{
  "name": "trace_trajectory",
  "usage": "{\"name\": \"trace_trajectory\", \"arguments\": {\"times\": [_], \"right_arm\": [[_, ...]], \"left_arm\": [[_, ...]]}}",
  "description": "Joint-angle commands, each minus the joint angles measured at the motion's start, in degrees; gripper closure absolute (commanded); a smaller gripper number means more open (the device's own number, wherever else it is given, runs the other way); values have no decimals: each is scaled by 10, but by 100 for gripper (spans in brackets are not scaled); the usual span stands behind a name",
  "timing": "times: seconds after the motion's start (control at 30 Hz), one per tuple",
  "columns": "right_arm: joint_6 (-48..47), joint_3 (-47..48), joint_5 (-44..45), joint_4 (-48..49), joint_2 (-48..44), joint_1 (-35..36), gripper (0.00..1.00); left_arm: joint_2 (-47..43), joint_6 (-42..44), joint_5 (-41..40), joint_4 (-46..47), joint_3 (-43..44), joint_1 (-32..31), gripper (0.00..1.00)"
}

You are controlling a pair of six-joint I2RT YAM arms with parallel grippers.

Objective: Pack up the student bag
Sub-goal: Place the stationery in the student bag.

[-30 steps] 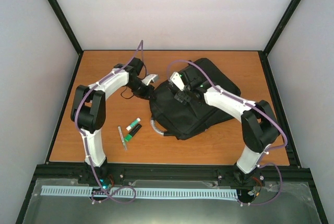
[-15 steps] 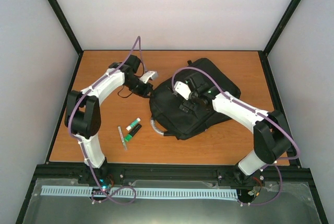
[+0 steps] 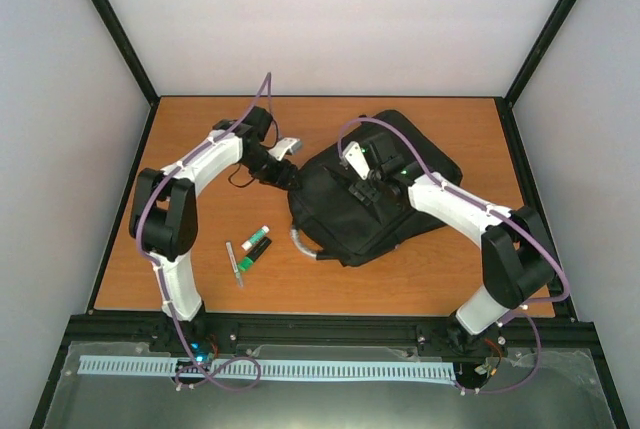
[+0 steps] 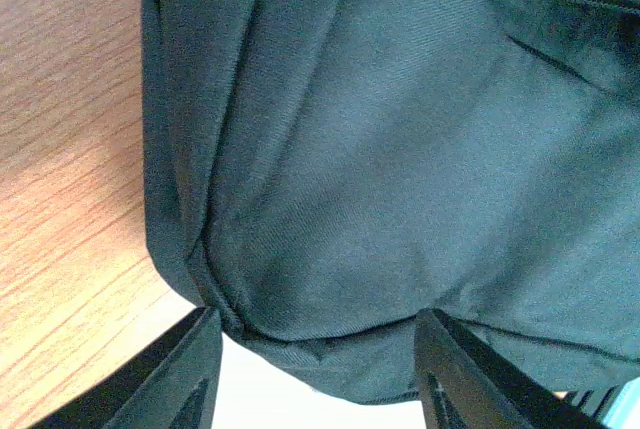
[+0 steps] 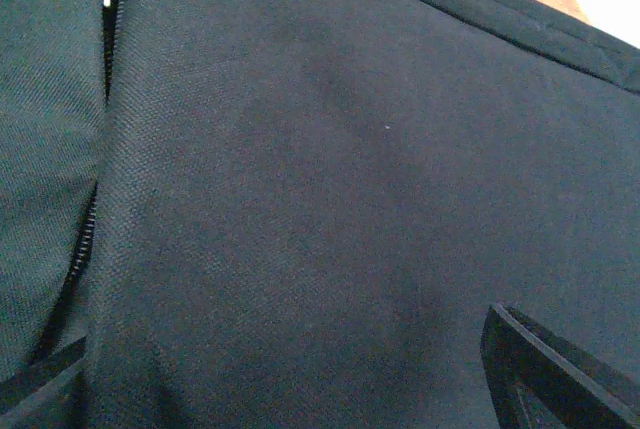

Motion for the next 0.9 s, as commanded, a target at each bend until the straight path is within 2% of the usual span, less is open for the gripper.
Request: {"name": "trace_trajectory", "arguments": {"times": [0.0,0.07,0.13,0.3,0.4,0.57,0.67,0.87], "right_arm": [[18,5,35,21,4,-15,14],[11,6,10,6,0,-14,13],[7,7,-10,-5,-5,-15,12],[7,21,-84,-39,-19,-14,1],[-1,28,-123,-55,-27,-14,0],[-2,31,-134,-60,-33,-14,0],[-1,31,-142,-62,-36,-14,0],[-2,23,-155,-61,-42,-15,0]], "left_arm": [[32,-8,17,-3,36,-5,50],[41,-6,23,-5,42,-7,59],[47,-2,32,-10,48,-9,72],[42,9,57,-18,53,-9,98],[28,21,52,-26,58,-9,99],[11,44,10,-33,65,-8,99],[20,49,-29,-34,81,-8,99],[43,50,-40,-55,114,-8,99]]}}
